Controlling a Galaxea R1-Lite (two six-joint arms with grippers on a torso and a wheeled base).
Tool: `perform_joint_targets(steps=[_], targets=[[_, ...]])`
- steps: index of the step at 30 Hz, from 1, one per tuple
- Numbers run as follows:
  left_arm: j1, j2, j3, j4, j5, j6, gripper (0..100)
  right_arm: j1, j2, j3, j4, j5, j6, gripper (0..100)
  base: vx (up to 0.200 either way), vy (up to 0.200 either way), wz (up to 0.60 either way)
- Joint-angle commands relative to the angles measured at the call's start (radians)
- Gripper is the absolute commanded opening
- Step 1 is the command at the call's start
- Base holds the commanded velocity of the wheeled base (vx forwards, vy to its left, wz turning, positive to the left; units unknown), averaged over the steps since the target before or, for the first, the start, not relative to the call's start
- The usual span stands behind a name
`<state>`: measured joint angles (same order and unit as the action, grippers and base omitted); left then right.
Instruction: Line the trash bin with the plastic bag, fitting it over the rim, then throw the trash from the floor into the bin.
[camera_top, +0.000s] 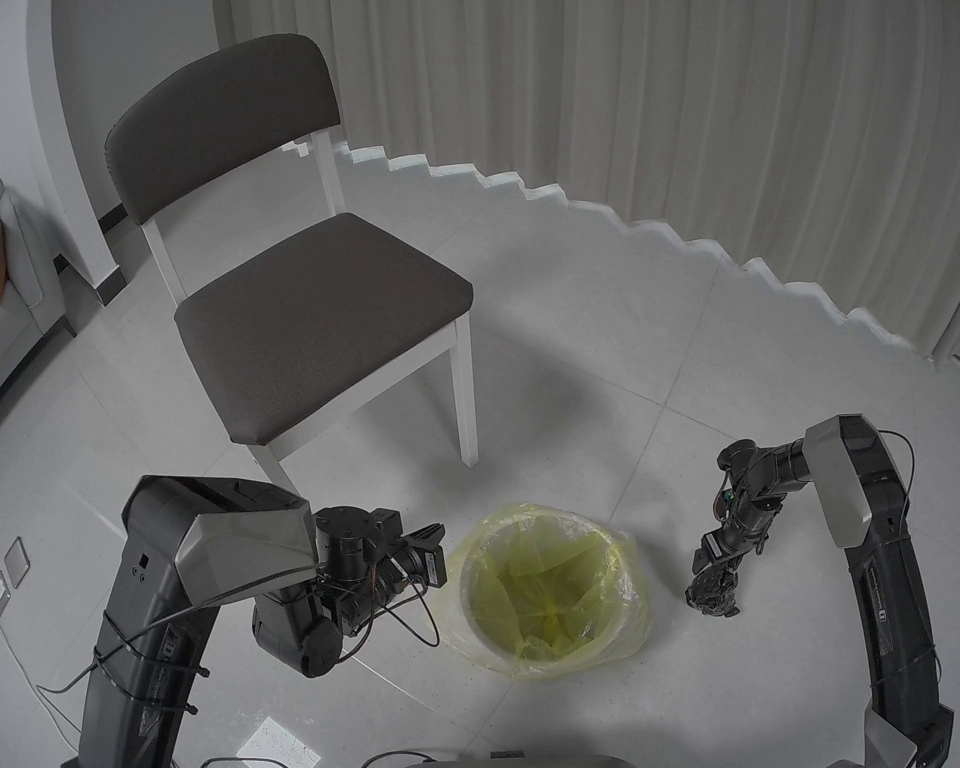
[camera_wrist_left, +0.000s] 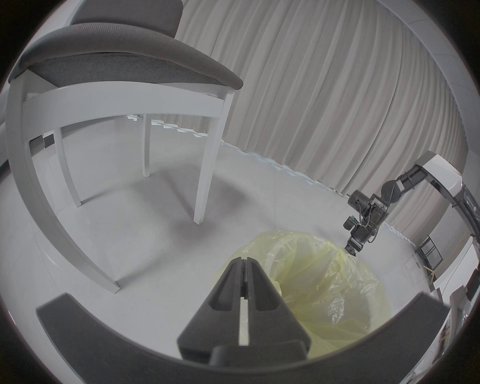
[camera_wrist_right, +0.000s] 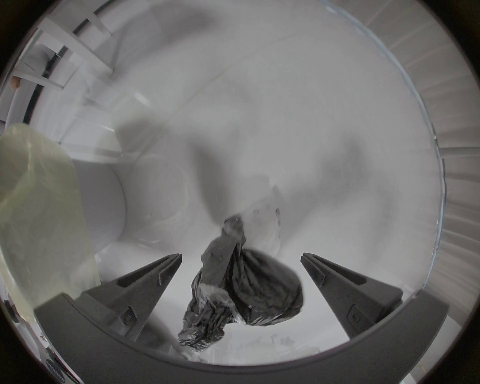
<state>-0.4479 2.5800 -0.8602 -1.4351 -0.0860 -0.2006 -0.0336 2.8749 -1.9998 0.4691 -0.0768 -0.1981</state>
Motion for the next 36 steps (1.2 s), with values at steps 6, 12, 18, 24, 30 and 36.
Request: perform_joint_targets(steps=[6, 12, 18, 24, 30, 36], targets=[[0.008, 0.022, -0.010, 0.002, 0.000, 0.026, 0, 0.000, 0.057, 0.000, 0.045, -0.021, -0.003, 100, 0.000, 0.000, 0.00], [0.008, 0.025, -0.013, 0.001, 0.000, 0.027, 0, 0.000, 0.073, 0.000, 0.055, -0.021, 0.002, 100, 0.000, 0.000, 0.00], [0.006, 0.023, -0.011, -0.002, 0.000, 0.027, 0, 0.001, 0.057, 0.000, 0.057, -0.024, 0.003, 0, 0.000, 0.000, 0.00], [0.005, 0.017, -0.005, -0.005, 0.002, 0.027, 0, 0.011, -0.025, 0.000, 0.072, -0.021, 0.003, 0, 0.000, 0.000, 0.00], [0.001, 0.000, 0.001, -0.033, 0.000, 0.026, 0, 0.092, -0.313, 0.056, 0.037, -0.026, -0.007, 0, 0.000, 0.000, 0.00], [0.001, -0.026, 0.009, -0.030, 0.000, 0.026, 0, 0.236, -0.655, 0.322, -0.198, -0.011, -0.015, 0, 0.000, 0.000, 0.00]])
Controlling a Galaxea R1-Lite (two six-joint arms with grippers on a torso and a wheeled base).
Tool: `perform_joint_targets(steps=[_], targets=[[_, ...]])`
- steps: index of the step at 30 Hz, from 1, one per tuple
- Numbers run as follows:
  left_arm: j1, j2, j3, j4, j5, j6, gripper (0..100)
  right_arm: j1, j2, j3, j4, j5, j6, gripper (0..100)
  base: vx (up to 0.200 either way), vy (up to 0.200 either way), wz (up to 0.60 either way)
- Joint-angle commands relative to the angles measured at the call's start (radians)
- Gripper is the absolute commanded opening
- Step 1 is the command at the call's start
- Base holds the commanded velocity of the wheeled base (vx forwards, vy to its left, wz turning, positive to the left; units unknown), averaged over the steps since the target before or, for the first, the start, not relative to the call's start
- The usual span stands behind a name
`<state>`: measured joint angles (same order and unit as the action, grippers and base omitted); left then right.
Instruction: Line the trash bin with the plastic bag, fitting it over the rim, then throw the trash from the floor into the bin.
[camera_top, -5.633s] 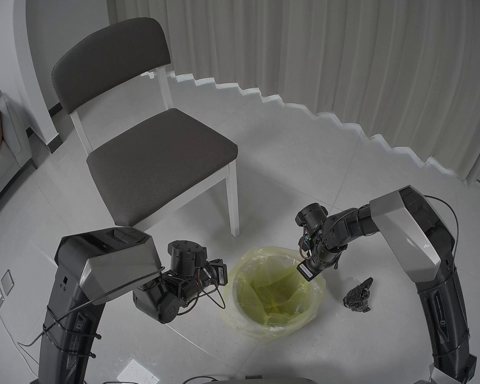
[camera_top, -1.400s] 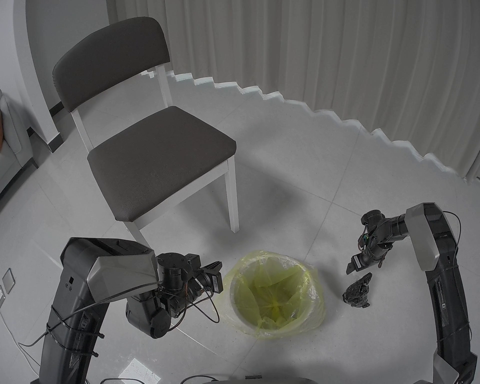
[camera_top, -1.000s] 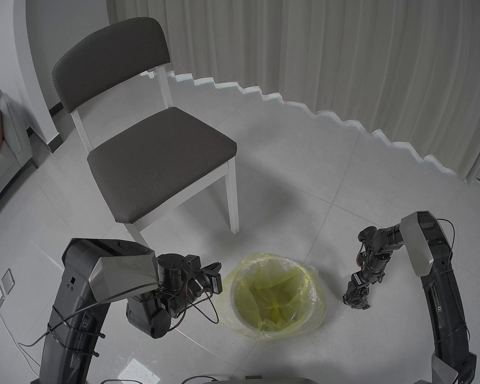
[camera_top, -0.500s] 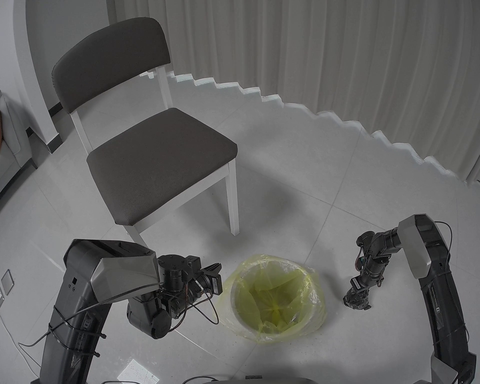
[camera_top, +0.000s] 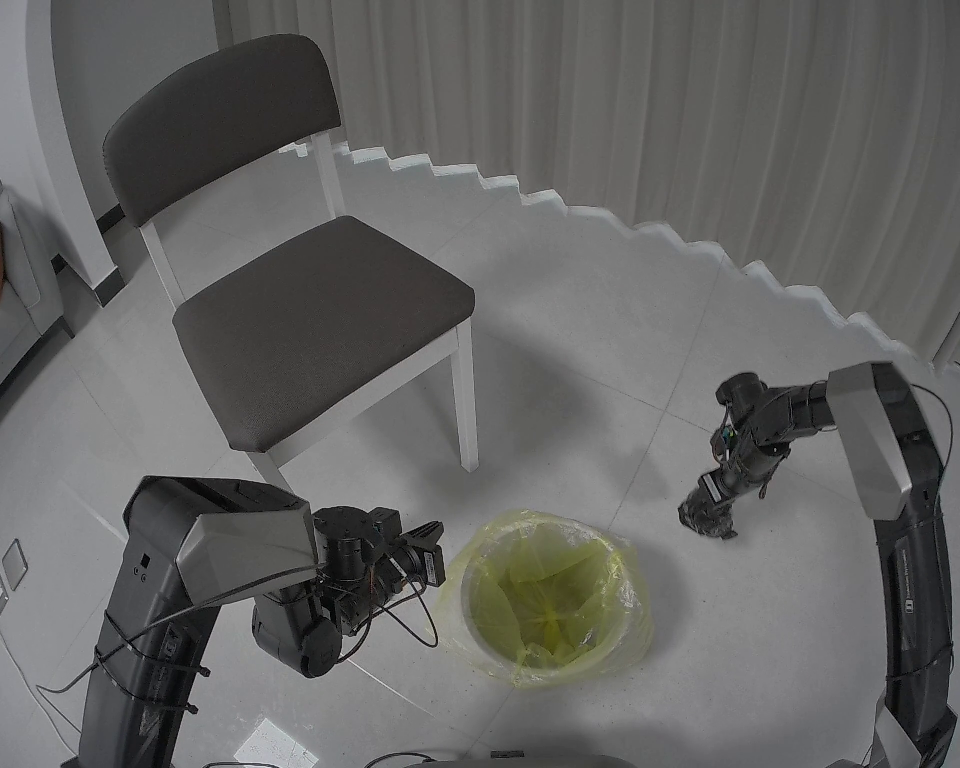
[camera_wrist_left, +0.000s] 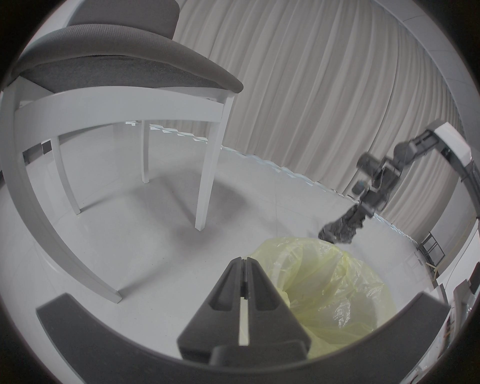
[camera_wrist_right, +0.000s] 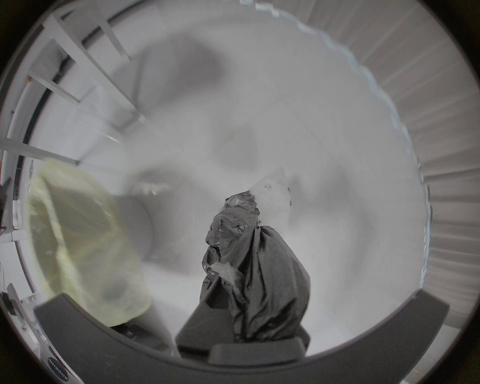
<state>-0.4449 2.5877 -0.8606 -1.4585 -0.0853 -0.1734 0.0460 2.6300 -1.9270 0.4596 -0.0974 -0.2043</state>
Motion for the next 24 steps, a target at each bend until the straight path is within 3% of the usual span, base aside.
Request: perform_joint_targets(steps=[1, 10, 12, 15, 24], targets=[[-0.001, -0.035, 0.008, -0.006, -0.001, -0.001, 0, 0.178, -0.449, 0.284, -0.217, 0.012, -0.012, 0, 0.000, 0.000, 0.00], [-0.026, -0.075, 0.032, 0.006, 0.016, 0.000, 0, 0.394, -0.670, 0.615, -0.398, 0.047, -0.018, 0, 0.000, 0.000, 0.00], [-0.029, -0.084, 0.034, 0.004, 0.018, 0.000, 0, 0.436, -0.685, 0.694, -0.467, 0.081, -0.018, 0, 0.000, 0.000, 0.00], [-0.031, -0.096, 0.040, 0.001, 0.021, 0.000, 0, 0.479, -0.686, 0.777, -0.535, 0.130, -0.014, 0, 0.000, 0.000, 0.00], [-0.029, -0.158, 0.052, -0.002, 0.018, -0.001, 0, 0.581, -0.564, 0.973, -0.690, 0.183, -0.018, 0, 0.000, 0.000, 0.00]])
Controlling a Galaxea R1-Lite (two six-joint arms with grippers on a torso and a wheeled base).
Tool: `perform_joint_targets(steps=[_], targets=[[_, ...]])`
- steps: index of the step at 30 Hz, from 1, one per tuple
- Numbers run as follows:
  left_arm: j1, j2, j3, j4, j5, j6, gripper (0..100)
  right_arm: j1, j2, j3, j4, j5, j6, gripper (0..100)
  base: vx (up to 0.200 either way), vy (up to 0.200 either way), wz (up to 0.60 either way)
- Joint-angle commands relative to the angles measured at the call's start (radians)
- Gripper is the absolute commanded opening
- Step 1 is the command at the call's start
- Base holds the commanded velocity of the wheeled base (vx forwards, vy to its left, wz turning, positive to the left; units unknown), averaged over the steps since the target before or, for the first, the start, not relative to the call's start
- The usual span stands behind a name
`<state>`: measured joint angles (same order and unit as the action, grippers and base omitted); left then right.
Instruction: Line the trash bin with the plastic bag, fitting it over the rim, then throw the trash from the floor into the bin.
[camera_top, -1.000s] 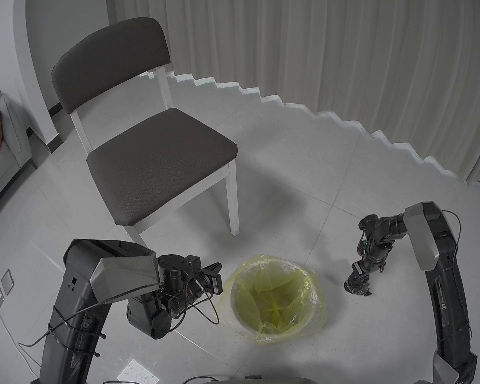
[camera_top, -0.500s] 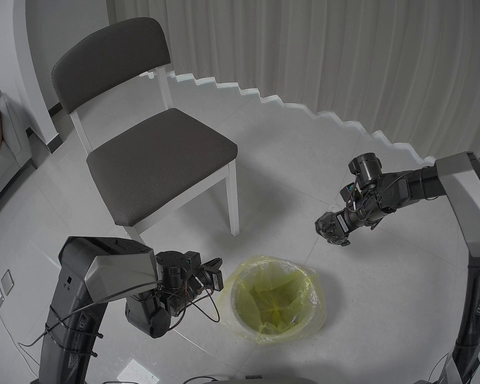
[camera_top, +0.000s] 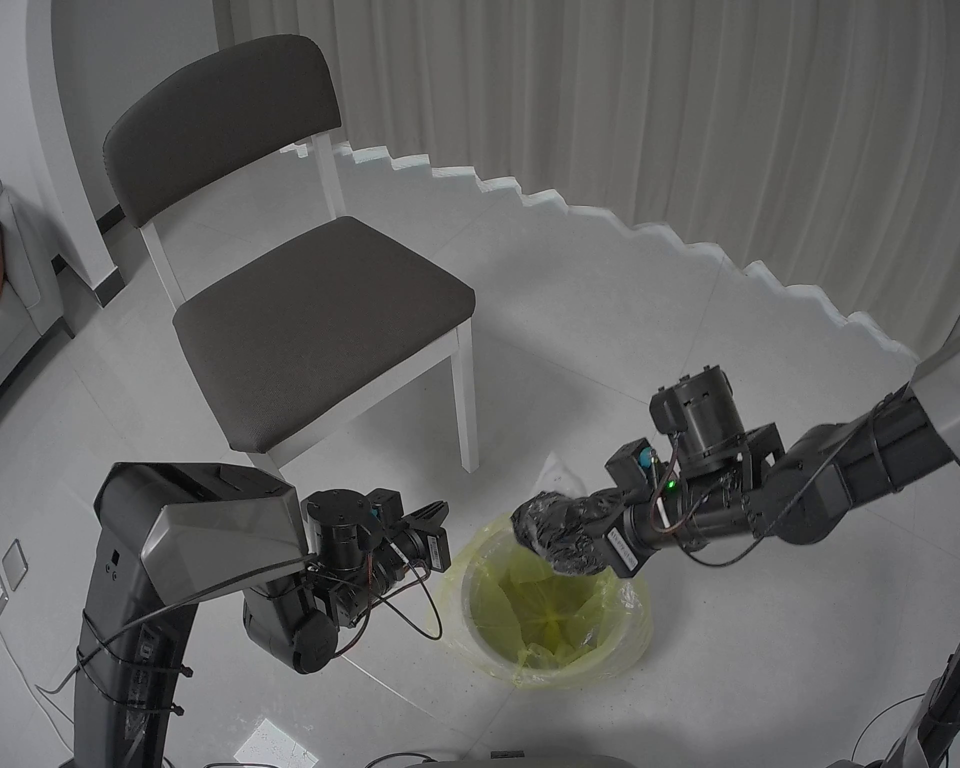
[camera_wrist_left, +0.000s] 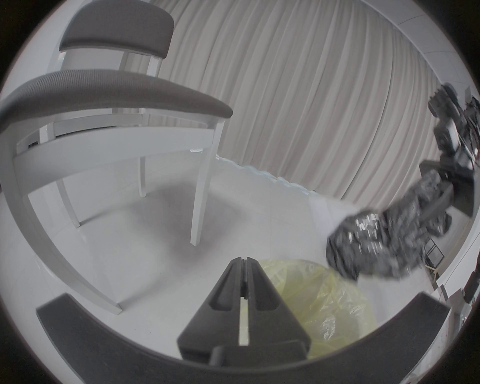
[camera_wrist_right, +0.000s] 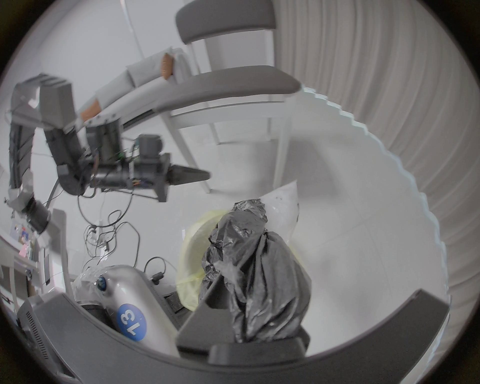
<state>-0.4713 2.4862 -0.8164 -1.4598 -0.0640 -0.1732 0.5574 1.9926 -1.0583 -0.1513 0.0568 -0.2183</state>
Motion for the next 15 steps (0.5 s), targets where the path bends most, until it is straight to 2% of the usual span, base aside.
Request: perform_joint_targets(steps=[1, 6, 13, 15], targets=[[-0.003, -0.056, 0.008, -0.002, -0.003, 0.000, 0, 0.071, 0.098, 0.110, -0.099, 0.029, -0.010, 0, 0.000, 0.000, 0.00], [0.000, -0.064, 0.010, -0.005, -0.007, -0.002, 0, 0.094, 0.183, 0.143, -0.168, 0.031, -0.018, 0, 0.000, 0.000, 0.00], [0.003, -0.064, 0.011, -0.008, -0.010, -0.003, 0, 0.107, 0.226, 0.215, -0.171, 0.031, -0.042, 0, 0.000, 0.000, 0.00], [0.003, -0.062, 0.011, -0.008, -0.010, -0.003, 0, 0.127, 0.221, 0.288, -0.197, 0.029, -0.047, 0, 0.000, 0.000, 0.00]])
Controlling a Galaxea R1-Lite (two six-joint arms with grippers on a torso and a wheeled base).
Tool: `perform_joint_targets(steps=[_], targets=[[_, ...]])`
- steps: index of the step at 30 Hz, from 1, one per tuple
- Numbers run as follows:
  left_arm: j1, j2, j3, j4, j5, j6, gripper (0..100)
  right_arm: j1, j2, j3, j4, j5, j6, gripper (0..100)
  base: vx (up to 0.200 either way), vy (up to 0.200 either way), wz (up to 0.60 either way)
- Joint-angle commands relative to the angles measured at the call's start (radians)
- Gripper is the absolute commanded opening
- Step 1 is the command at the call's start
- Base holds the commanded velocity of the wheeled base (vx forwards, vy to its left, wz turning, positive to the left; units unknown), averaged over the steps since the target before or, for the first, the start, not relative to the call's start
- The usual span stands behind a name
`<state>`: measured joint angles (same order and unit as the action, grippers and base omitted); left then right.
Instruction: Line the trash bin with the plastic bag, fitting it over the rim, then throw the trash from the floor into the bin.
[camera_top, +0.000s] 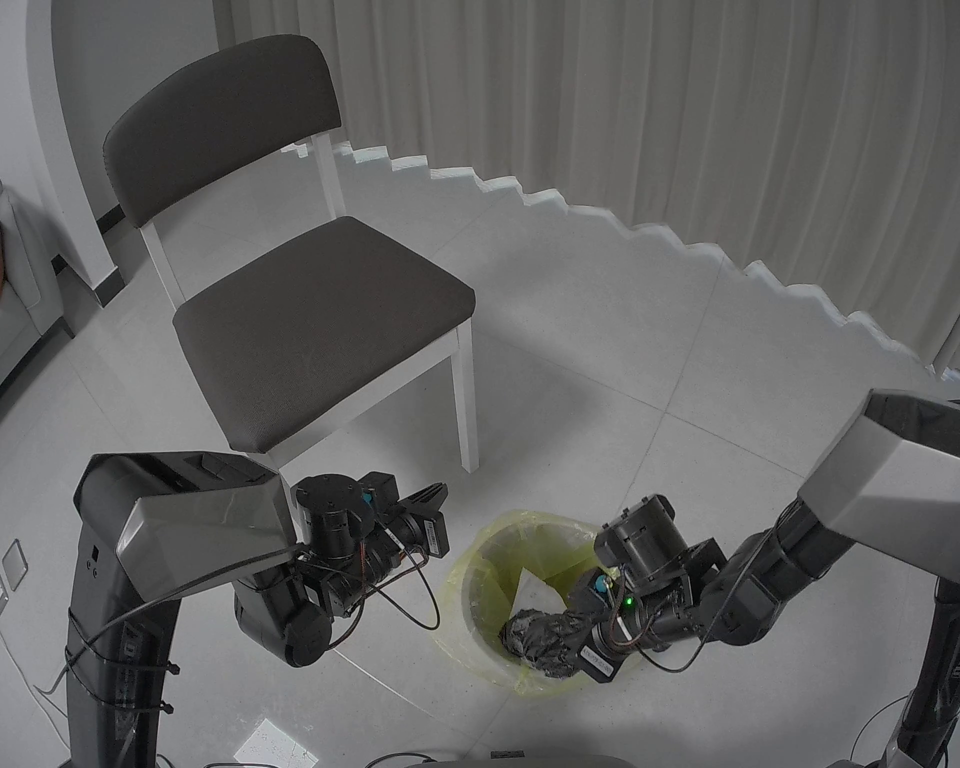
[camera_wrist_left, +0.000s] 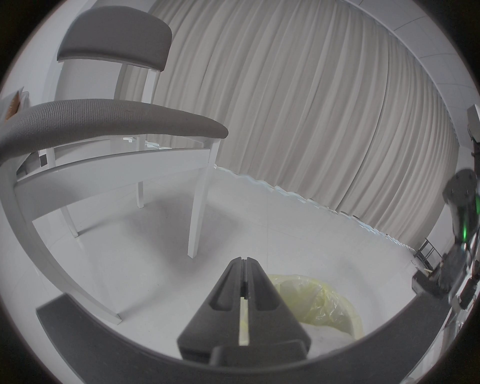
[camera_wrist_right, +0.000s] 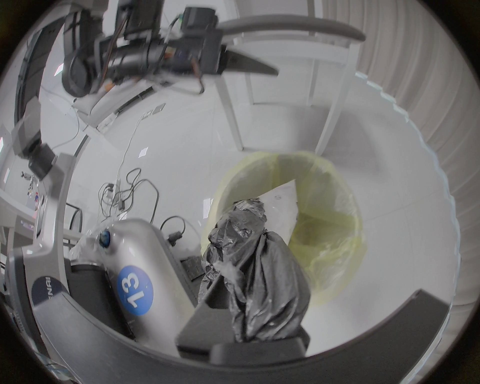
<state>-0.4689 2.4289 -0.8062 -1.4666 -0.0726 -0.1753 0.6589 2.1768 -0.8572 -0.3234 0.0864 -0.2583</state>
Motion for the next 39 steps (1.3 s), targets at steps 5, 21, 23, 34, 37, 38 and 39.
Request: perform_joint_targets(steps=[5, 21, 23, 34, 37, 38, 39], targets=[[0.001, 0.001, -0.001, -0.001, -0.001, -0.001, 0, 0.034, 0.038, 0.147, -0.118, -0.002, -0.007, 0, 0.000, 0.000, 0.00], [0.000, 0.002, 0.002, -0.003, -0.001, -0.001, 0, -0.088, 0.153, -0.164, -0.031, 0.000, -0.024, 0, 0.000, 0.000, 0.00], [0.000, 0.004, 0.002, -0.004, -0.001, -0.003, 0, -0.096, 0.178, -0.187, -0.011, 0.000, -0.025, 0, 0.000, 0.000, 0.00], [0.001, 0.032, 0.010, -0.031, -0.004, -0.003, 0, -0.108, 0.241, -0.249, 0.047, 0.000, -0.045, 0, 0.000, 0.000, 0.00], [0.000, 0.033, 0.007, -0.031, -0.004, -0.003, 0, -0.091, 0.270, -0.289, 0.049, -0.002, -0.047, 0, 0.000, 0.000, 0.00], [0.000, 0.033, 0.009, -0.031, -0.003, -0.003, 0, -0.081, 0.279, -0.302, 0.049, -0.002, -0.047, 0, 0.000, 0.000, 0.00], [0.000, 0.032, 0.009, -0.031, -0.003, -0.003, 0, -0.073, 0.285, -0.310, 0.047, -0.002, -0.045, 0, 0.000, 0.000, 0.00]])
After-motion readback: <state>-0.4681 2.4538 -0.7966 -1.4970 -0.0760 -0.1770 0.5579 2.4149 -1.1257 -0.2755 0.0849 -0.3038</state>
